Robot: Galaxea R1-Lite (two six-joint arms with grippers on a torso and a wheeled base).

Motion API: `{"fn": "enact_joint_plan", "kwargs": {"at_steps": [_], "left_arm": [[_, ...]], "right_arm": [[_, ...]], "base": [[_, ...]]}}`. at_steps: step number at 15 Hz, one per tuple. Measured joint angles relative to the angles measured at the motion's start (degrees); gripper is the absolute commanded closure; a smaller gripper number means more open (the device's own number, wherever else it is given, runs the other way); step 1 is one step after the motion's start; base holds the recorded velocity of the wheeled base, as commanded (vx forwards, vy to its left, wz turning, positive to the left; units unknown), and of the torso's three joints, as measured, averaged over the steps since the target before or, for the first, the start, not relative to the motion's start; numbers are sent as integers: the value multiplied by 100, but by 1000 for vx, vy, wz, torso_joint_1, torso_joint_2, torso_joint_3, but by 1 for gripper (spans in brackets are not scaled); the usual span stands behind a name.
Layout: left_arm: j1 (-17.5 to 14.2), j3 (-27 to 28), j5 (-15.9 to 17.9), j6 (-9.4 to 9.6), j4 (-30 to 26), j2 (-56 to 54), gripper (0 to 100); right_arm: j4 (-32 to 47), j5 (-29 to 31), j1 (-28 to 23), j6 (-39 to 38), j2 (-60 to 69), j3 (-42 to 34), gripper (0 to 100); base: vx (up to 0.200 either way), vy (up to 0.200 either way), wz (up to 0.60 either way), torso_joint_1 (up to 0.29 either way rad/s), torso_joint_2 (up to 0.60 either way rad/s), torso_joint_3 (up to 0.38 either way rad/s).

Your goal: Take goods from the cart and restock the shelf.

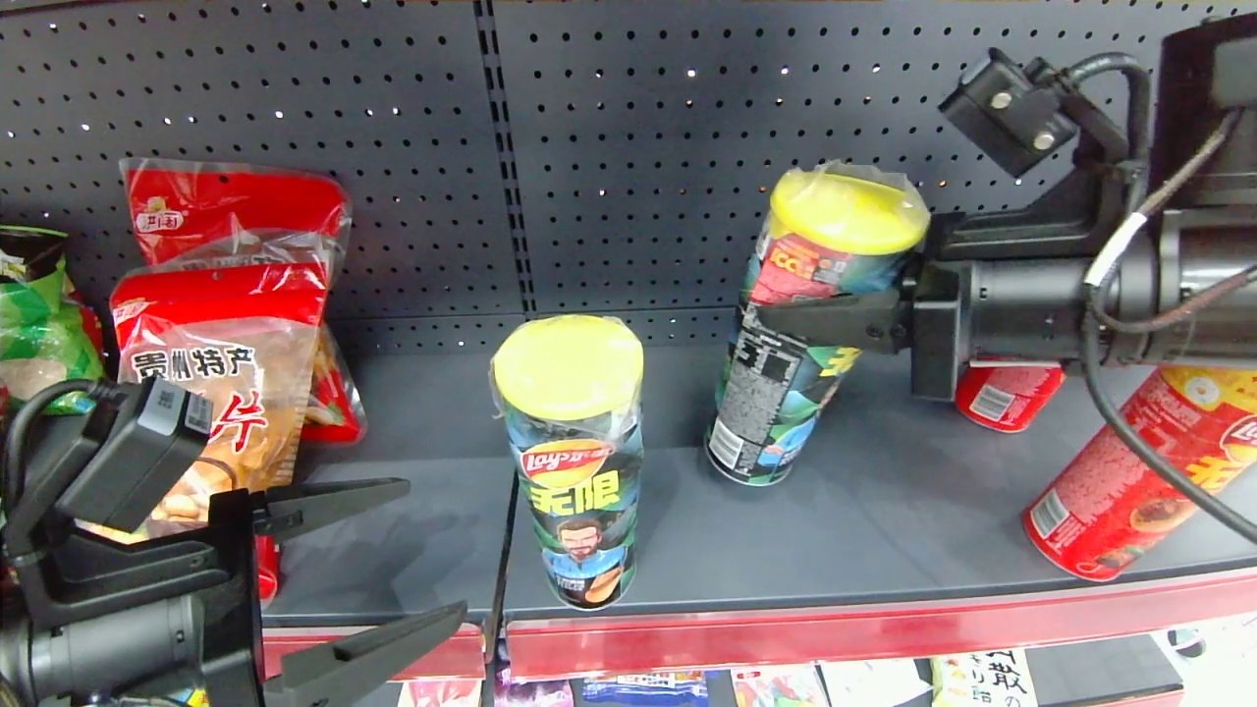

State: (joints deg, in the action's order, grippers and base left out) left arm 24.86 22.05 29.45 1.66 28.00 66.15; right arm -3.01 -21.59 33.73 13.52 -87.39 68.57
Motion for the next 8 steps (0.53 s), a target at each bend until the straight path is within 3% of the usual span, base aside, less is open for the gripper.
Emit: {"fn": "enact_joint_plan", "kwargs": {"at_steps": [8], "left_arm": [[-132,-34,-1,-5,11,-49,0]], "right_arm": [[-7,-33,102,16,-1086,973,100]], "base": [[0,0,0,0,0,0]]}}
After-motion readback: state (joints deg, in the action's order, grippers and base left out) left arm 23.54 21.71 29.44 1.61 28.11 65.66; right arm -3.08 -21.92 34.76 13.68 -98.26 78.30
